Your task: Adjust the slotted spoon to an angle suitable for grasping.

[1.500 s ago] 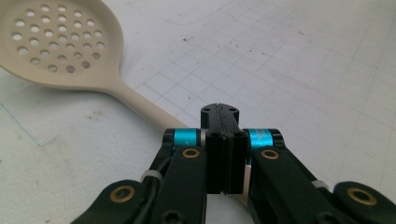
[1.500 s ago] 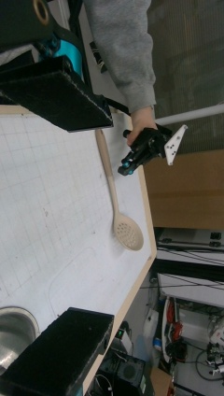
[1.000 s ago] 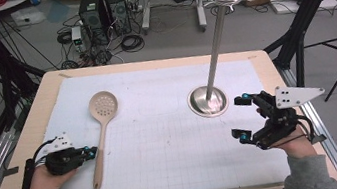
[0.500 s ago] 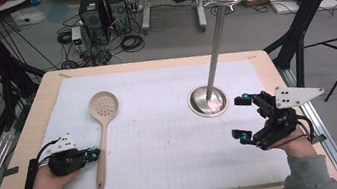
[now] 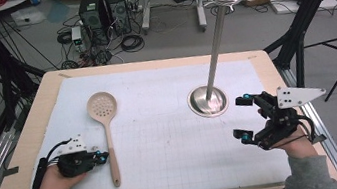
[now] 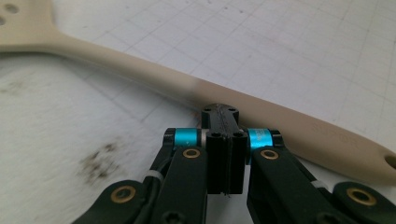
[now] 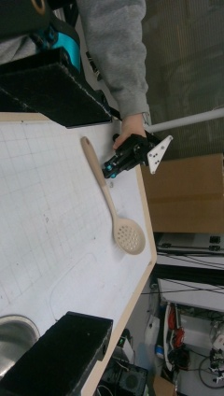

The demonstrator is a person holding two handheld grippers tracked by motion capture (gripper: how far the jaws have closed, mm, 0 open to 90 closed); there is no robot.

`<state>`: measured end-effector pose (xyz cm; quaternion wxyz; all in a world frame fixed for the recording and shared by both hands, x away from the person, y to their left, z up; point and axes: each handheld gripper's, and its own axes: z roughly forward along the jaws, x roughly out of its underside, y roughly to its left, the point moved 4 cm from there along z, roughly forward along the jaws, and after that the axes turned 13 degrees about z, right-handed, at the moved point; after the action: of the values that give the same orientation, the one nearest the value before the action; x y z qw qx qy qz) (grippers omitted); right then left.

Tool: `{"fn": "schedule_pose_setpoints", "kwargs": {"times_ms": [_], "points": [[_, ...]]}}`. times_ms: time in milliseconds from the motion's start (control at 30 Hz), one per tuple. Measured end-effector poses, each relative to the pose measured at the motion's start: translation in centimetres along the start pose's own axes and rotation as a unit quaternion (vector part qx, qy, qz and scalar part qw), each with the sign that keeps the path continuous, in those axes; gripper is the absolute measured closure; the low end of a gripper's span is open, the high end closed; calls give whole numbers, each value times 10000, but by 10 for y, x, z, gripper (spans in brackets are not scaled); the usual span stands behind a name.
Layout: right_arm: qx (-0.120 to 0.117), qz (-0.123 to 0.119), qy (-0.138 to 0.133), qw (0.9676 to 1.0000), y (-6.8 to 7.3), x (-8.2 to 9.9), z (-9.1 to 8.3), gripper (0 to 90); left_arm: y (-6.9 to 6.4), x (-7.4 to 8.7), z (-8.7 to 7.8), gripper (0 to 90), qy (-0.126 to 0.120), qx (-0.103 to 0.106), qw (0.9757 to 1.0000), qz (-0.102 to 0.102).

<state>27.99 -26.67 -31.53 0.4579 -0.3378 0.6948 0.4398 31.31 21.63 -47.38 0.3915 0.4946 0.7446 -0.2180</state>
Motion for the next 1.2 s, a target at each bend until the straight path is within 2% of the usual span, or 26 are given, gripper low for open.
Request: {"fn": "schedule_pose_setpoints", "kwargs": {"times_ms": [167, 600, 633, 700, 967, 1133, 1200], "points": [[6, -8, -16, 10000, 0, 0, 1, 25, -3, -6, 9, 894, 0, 69, 10000, -39], [-8, 41, 91, 10000, 0, 3, 6, 25, -4, -12, 16, 895, -2, 70, 9999, -73], [-6, 59, 97, 9999, 1, 3, 6, 25, -5, -14, 18, 895, 11, 35, 10000, 17], [-8, 63, 131, 9999, 1, 4, 8, 25, -6, -17, 21, 894, 22, 6, 10000, 68], [34, 93, 156, 9998, 0, 5, 6, 25, -6, -18, 22, 894, 30, -27, 9999, 105], [43, 101, 163, 9998, 1, 6, 5, 25, 1, -22, 18, 894, -60, -210, 9998, -16], [42, 81, 140, 9999, 1, 7, 3, 25, 8, -29, 14, 894, -254, -394, 9989, -5]]}}
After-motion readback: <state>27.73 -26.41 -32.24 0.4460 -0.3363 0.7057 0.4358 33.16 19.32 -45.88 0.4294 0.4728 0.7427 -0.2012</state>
